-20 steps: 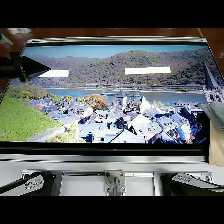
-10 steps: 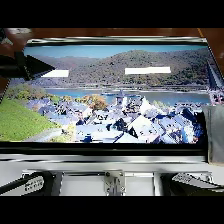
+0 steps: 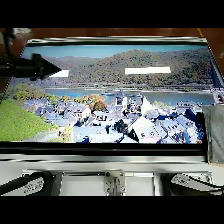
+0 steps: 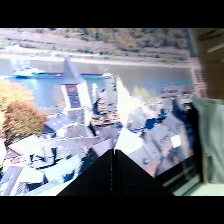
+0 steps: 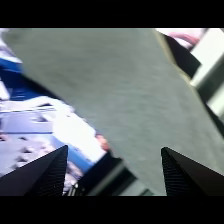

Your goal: Fold the shirts.

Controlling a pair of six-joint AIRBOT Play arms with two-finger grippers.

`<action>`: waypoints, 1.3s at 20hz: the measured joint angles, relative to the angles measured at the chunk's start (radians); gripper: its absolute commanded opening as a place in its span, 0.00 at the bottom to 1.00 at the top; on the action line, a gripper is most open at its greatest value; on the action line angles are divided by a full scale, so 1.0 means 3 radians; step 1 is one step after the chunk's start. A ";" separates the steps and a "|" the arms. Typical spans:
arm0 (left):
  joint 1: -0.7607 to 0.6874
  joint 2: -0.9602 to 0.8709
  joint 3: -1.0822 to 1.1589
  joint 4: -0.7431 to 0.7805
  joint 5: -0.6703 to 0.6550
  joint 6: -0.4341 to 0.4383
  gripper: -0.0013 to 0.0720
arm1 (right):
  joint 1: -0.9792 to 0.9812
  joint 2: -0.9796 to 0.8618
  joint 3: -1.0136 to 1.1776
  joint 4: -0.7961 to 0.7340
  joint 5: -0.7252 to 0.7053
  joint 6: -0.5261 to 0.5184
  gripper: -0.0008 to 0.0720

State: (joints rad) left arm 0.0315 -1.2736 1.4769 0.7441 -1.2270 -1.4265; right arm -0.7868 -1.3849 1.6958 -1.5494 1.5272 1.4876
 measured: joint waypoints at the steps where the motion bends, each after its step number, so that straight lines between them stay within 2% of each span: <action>1: -0.0206 -0.0034 0.0000 0.0408 0.0020 -0.0207 0.15 | 0.0221 0.0010 0.0010 0.0163 -0.0008 0.0000 0.96; 2: -0.0408 -0.0085 0.0000 0.0804 -0.0003 -0.0393 0.65 | 0.0468 0.0014 -0.0020 0.0285 -0.0011 0.0001 0.96; 3: -0.0576 -0.0141 0.0000 0.1116 -0.0074 -0.0528 0.86 | 0.0679 0.0017 -0.0085 0.0376 0.0000 0.0024 0.96; 4: -0.0713 -0.0206 0.0001 0.1362 -0.0163 -0.0643 0.86 | 0.0894 0.0020 -0.0184 0.0446 0.0015 0.0062 0.96; 6: -0.0893 -0.0331 0.0015 0.1692 -0.0314 -0.0842 0.72 | 0.1237 0.0022 -0.0439 0.0523 0.0039 0.0102 0.96; 10: -0.1045 -0.0456 0.0041 0.2000 -0.0520 -0.1033 0.73 | 0.1639 0.0025 -0.0872 0.0577 0.0060 0.0142 0.96; 13: -0.1080 -0.0504 0.0046 0.2158 -0.0581 -0.1067 0.77 | 0.1750 0.0039 -0.0993 0.0586 0.0032 0.0140 0.96; 14: -0.1087 -0.0524 0.0046 0.2173 -0.0598 -0.1050 0.92 | 0.1768 0.0042 -0.1016 0.0586 0.0014 0.0139 0.96; 15: -0.1097 -0.0540 0.0046 0.2206 -0.0600 -0.1033 1.00 | 0.1780 0.0045 -0.1031 0.0587 -0.0001 0.0136 0.96; 26: -0.1100 -0.0697 0.0047 0.2271 -0.0507 -0.0963 0.99 | 0.1816 0.0048 -0.1068 0.0598 -0.0033 0.0126 0.96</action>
State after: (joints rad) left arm -0.2985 -1.4826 1.4910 1.4254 -1.3792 -1.7153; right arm -0.2420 -1.3705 1.3754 -1.3701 1.5173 1.5253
